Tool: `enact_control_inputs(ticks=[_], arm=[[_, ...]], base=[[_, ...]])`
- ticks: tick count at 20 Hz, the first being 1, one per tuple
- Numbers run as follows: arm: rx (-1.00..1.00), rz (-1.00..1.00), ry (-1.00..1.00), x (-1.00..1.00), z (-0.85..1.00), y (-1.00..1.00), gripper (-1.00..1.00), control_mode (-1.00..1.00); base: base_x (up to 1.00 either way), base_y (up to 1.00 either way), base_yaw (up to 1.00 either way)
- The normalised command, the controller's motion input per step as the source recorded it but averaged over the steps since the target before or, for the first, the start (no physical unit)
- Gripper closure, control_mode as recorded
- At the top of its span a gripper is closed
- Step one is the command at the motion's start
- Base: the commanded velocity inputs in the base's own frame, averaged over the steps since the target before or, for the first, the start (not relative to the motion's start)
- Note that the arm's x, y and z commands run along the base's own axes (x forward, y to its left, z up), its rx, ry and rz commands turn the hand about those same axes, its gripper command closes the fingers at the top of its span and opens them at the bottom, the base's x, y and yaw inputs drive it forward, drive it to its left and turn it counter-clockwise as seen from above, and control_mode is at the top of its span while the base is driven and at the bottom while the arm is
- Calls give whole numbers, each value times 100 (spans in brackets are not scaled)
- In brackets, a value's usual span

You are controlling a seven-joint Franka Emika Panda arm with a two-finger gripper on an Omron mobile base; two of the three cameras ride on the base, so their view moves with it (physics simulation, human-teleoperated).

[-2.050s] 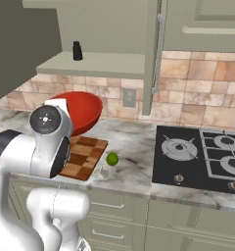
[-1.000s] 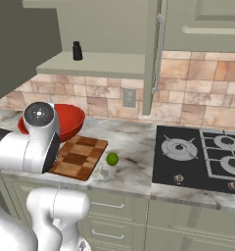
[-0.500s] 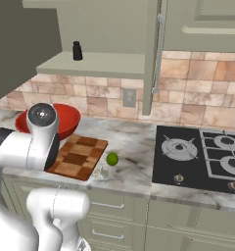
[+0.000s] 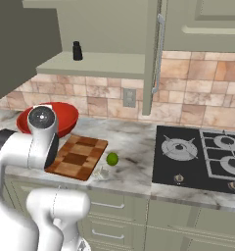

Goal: Open the cabinet. Place the bowl and condiment on the counter. Then place the lime and garlic on the cutting board.

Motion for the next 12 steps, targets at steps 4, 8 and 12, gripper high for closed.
enact_control_inputs(ticks=[4,8,12], arm=[[0,0,0,24,-29,25,100,-100],[0,0,0,23,-28,25,100,-100],[0,0,-1,23,-27,25,100,-100]], base=[[0,0,0],[0,0,0],[0,0,0]])
